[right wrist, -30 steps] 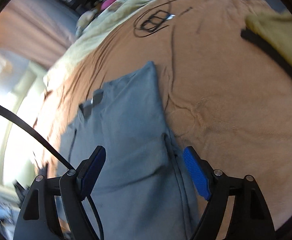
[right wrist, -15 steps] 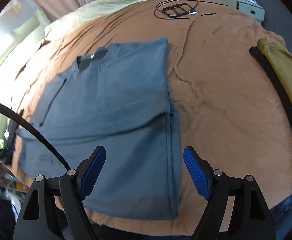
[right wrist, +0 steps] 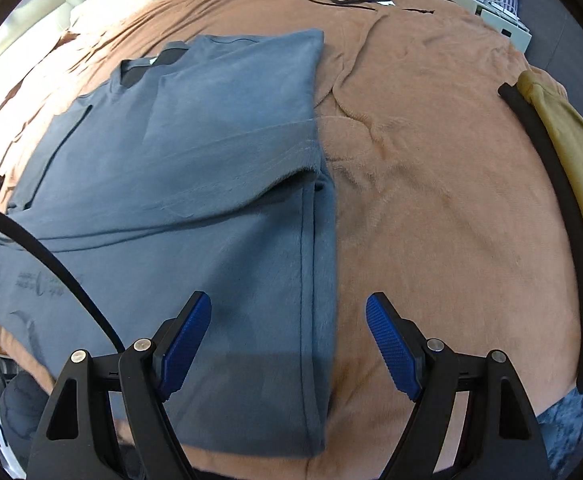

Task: Fold small clothes
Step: 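Move both open grippers to the folded edge of the grey T-shirt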

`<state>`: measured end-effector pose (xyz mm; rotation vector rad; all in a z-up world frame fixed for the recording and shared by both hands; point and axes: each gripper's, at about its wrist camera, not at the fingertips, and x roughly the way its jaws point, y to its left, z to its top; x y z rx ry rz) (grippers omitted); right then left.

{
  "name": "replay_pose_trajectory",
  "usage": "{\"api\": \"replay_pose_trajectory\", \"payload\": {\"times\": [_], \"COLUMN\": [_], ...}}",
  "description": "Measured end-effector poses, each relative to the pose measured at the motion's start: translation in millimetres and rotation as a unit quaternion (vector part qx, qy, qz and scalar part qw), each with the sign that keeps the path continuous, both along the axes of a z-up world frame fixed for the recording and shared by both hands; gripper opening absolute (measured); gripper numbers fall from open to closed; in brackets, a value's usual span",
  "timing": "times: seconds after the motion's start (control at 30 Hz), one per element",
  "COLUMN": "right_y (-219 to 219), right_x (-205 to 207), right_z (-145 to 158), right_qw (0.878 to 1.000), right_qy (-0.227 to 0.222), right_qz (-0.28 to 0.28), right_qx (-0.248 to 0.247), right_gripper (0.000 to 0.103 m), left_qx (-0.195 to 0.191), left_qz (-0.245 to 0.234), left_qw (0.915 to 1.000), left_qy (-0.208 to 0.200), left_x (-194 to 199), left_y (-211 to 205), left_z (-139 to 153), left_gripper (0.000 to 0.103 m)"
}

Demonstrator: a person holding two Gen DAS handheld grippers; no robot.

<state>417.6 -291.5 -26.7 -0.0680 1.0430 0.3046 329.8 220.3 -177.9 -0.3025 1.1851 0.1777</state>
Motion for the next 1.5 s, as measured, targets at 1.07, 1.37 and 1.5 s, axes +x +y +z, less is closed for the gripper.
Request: {"api": "replay_pose_trajectory", "payload": {"times": [1.07, 1.37, 1.5], "right_y": [-4, -11, 5], "right_x": [93, 76, 83], "right_z": [-1, 6, 4], "right_qw": [0.996, 0.997, 0.998], "right_qy": [-0.055, -0.056, -0.052], "right_qz": [-0.049, -0.009, 0.014], "right_qx": [0.049, 0.046, 0.038], "right_gripper": [0.063, 0.063, 0.063], "left_qx": [0.001, -0.008, 0.004], "left_qz": [0.019, -0.001, -0.017], "left_qw": [0.9965, 0.9979, 0.9990], "left_qy": [-0.082, -0.064, -0.042], "left_x": [78, 38, 37], "left_y": [62, 76, 76], "left_z": [36, 34, 25], "left_gripper": [0.065, 0.065, 0.065]}}
